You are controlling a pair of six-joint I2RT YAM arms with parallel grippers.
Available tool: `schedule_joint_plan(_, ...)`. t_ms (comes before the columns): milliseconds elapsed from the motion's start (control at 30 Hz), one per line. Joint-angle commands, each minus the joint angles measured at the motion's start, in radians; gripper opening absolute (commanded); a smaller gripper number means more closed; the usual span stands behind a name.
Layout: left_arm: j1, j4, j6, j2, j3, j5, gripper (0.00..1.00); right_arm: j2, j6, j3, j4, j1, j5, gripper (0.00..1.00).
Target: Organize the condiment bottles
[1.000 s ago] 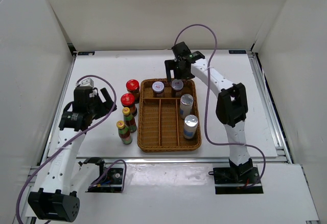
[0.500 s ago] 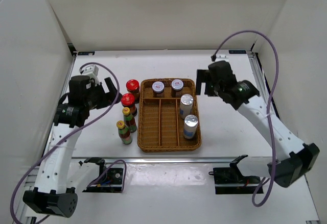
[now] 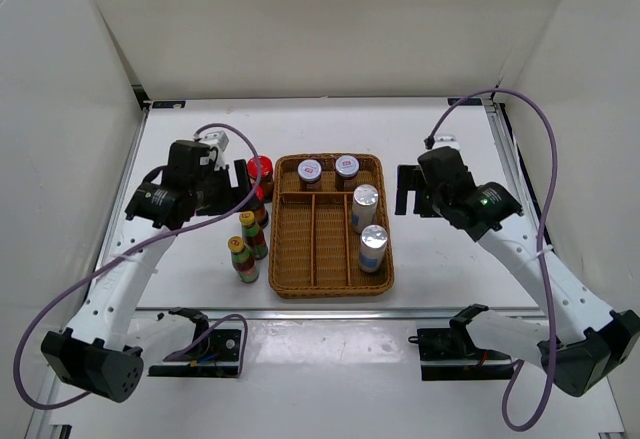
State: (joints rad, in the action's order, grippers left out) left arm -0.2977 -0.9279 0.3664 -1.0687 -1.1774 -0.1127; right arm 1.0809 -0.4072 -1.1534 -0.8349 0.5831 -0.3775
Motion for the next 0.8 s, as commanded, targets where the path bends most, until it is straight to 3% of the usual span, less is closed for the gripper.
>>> schedule_joint_plan(0, -0.011, -0.060, -0.009, -0.008, 0.002, 0.042, 0.91, 0.008, 0.010, -0.020, -0.049, 0.000, -0.031, 1.00)
schedule_joint_plan(467, -0.101, -0.094, 0.000, -0.063, 0.042, 0.146, 0.87, -0.065, 0.001, 0.001, -0.148, 0.000, -0.040, 1.00)
schedule_joint_plan(767, -0.173, -0.094, 0.000, -0.105, 0.022, 0.186, 0.67, -0.130, -0.044, 0.041, -0.178, 0.000, -0.014, 1.00)
